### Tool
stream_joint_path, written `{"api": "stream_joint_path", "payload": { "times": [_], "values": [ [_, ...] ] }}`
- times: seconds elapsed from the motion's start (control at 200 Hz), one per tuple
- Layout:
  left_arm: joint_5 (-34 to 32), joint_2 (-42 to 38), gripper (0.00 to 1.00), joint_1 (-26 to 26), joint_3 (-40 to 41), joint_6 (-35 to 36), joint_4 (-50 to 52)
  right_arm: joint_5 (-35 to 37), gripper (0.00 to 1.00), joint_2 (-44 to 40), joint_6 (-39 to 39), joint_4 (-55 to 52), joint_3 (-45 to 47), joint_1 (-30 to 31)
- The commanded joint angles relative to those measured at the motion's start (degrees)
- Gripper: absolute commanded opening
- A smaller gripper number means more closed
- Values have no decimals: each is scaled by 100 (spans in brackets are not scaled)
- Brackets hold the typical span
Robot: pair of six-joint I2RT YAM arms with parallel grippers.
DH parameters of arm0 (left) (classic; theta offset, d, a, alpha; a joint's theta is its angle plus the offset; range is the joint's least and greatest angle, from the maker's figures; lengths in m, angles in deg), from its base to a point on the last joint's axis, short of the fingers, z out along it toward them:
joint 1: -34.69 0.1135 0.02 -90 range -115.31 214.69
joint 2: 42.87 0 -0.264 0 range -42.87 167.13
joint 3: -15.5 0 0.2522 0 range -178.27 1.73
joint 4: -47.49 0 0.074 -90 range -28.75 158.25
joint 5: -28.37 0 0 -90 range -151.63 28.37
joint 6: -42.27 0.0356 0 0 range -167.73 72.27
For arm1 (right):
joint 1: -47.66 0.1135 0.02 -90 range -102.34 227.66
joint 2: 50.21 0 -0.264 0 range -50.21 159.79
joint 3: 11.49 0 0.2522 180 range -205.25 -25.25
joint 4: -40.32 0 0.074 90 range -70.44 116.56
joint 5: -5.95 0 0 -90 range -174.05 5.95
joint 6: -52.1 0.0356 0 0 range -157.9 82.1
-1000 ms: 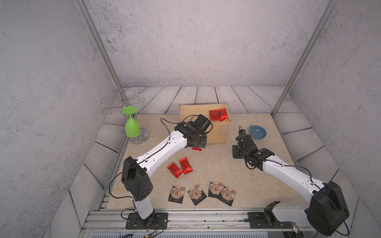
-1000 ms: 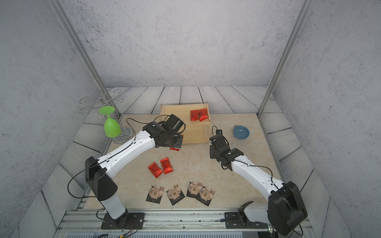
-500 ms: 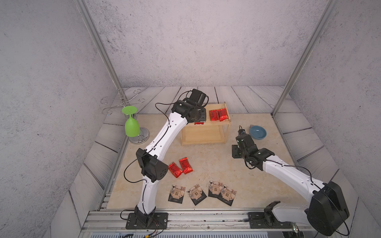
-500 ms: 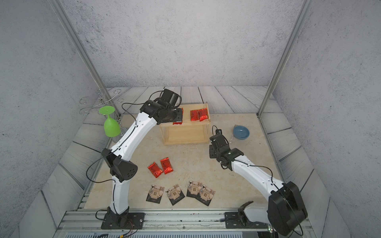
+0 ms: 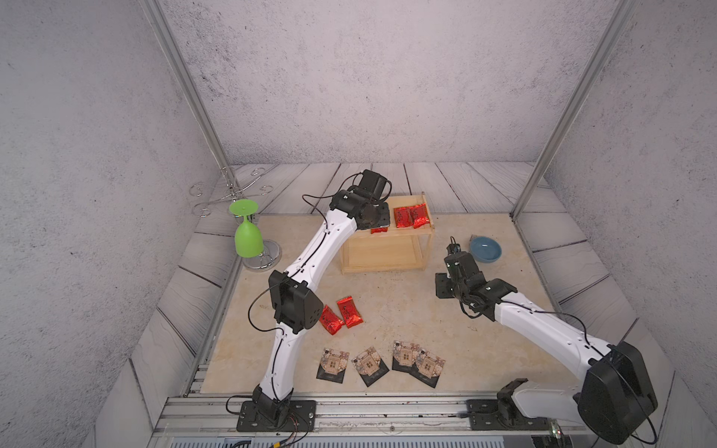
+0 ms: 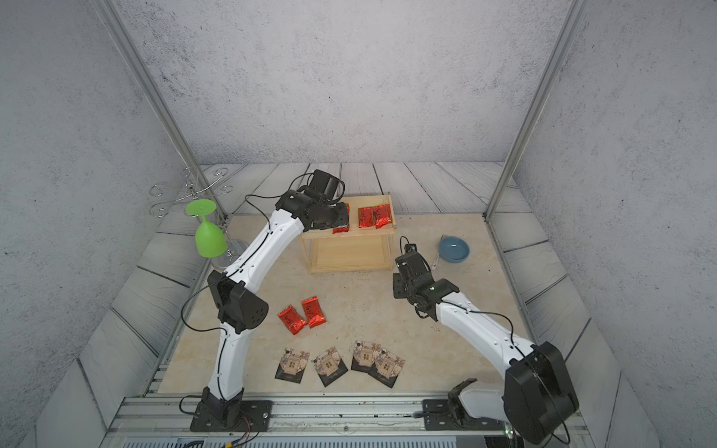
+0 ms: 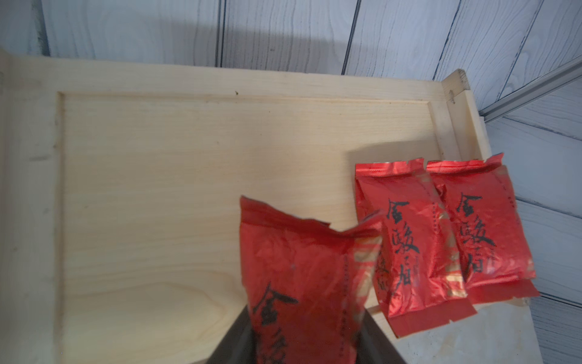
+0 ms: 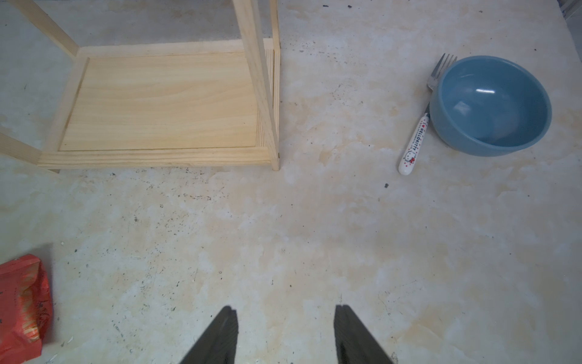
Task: Place the tea bags on the shelf by color
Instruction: Place the tea bag on the shelf.
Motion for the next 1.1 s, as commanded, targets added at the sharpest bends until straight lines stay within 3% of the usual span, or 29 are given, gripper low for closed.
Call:
{"api": "stream_joint_path", "payload": {
  "times": [0.0,0.666,0.956,1.096],
  "values": [
    [182,130,48,34,-147,-119,-281,-68,54,-85,60,95,68,-23],
    [388,333,52,61,-146,-312,-397,-112,54,-101,68,110,95,-42],
    [427,239,63,61,-144,-360,-403,-156,55,-113,59,110,86,-44],
    [490,169,63,61,-148,-409,-424,-160,55,-131,49,110,86,-47]
  ]
}}
